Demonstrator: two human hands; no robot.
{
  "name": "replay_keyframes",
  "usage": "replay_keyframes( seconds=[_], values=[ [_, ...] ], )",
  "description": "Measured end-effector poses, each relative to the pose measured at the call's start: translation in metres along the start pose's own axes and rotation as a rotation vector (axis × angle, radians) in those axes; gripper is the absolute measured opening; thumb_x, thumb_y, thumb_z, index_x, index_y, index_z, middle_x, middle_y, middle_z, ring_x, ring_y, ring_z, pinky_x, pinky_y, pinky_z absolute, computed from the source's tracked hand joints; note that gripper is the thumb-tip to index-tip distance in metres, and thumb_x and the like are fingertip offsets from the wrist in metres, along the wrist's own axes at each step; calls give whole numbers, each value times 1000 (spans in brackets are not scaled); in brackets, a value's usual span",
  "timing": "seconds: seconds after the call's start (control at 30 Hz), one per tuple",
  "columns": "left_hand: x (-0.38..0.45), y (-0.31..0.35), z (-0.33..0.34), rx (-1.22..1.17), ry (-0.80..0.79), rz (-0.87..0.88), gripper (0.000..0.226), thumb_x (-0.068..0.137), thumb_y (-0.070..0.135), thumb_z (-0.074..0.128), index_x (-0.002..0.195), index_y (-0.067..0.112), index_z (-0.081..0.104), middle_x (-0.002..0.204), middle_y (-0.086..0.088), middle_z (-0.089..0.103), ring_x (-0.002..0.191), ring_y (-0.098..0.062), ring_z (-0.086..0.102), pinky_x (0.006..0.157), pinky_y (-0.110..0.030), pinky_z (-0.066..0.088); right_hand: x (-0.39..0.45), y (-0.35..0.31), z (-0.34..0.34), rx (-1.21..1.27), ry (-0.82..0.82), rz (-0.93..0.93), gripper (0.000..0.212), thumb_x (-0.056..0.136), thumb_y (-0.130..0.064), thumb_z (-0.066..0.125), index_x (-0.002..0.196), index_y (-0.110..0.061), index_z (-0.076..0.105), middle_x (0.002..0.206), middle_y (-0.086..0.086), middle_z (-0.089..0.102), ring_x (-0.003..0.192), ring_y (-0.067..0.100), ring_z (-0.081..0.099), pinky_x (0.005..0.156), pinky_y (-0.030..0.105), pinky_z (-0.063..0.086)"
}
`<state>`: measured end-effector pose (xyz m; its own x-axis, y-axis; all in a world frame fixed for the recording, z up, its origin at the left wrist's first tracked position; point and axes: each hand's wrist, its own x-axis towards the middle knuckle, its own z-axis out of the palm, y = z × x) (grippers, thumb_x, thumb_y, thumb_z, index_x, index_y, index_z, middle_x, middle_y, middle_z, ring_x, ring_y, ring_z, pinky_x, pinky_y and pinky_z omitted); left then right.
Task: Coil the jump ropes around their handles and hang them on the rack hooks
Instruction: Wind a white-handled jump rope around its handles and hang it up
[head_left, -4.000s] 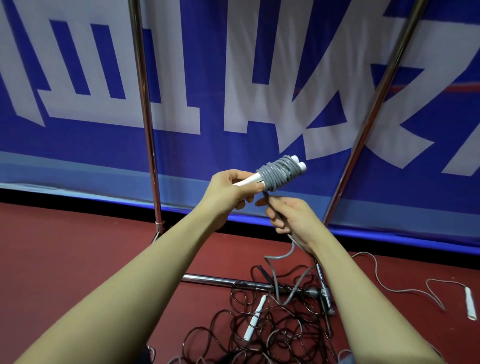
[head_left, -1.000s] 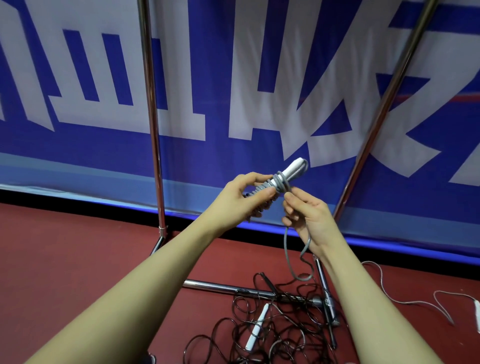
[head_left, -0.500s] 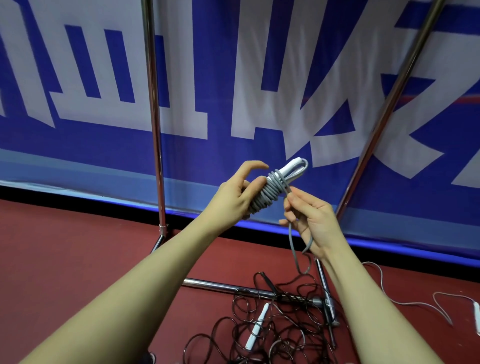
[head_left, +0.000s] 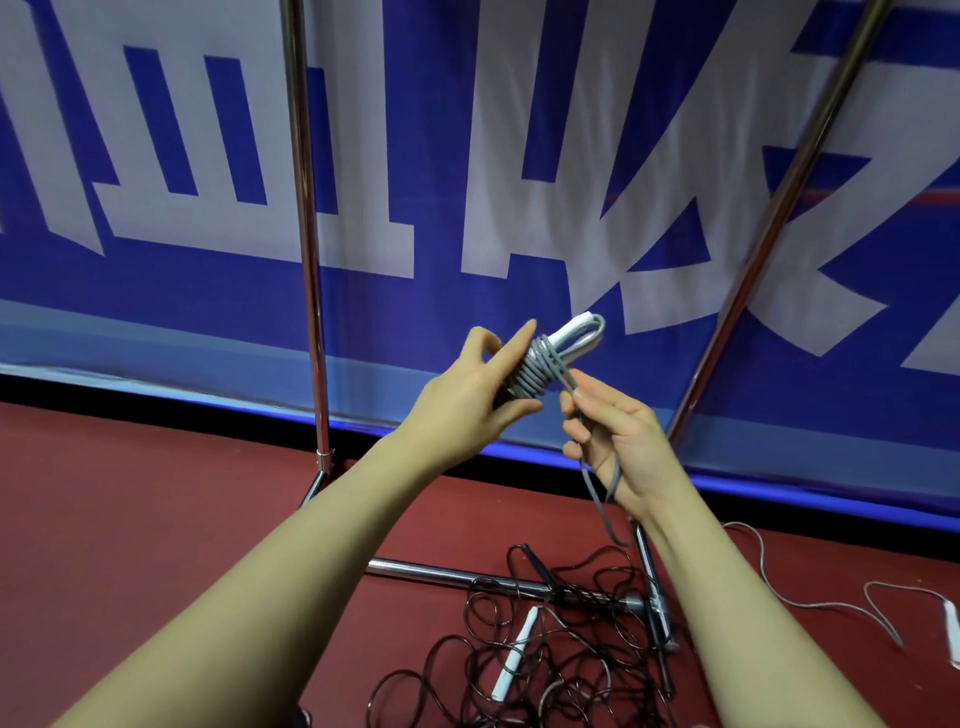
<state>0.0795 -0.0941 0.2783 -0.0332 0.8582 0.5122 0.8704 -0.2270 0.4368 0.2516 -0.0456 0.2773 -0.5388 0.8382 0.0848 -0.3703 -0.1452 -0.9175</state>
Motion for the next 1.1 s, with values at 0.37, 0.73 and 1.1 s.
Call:
replay_keyframes(
  seconds=[0.37, 0.73, 1.1],
  values=[
    [-5, 4, -2, 46, 30, 49, 64, 98, 40, 48, 152, 37, 15, 108, 7, 35, 62, -14, 42, 62, -28, 35, -3, -4, 0, -17, -56, 19, 34, 83, -8, 55, 115, -12, 64, 77, 3, 53, 45, 8, 36, 36, 16, 29],
    [-1, 4, 0, 114, 188, 161, 57, 93, 39, 40, 145, 16, 41, 101, -9, 53, 65, -22, 44, 53, -32, 37, 1, -6, -3, -176, -6, 0, 28, 94, -6, 49, 120, -10, 60, 71, 1, 54, 44, 8, 37, 39, 19, 32],
    [-1, 16, 5, 36, 202, 107, 36, 98, 40, 34, 133, 38, 40, 110, 1, 56, 85, -22, 56, 54, -35, 46, 0, -6, -1, -19, 35, -74, 27, 92, -11, 52, 117, -11, 63, 63, -1, 44, 39, 3, 27, 36, 14, 24]
  ],
)
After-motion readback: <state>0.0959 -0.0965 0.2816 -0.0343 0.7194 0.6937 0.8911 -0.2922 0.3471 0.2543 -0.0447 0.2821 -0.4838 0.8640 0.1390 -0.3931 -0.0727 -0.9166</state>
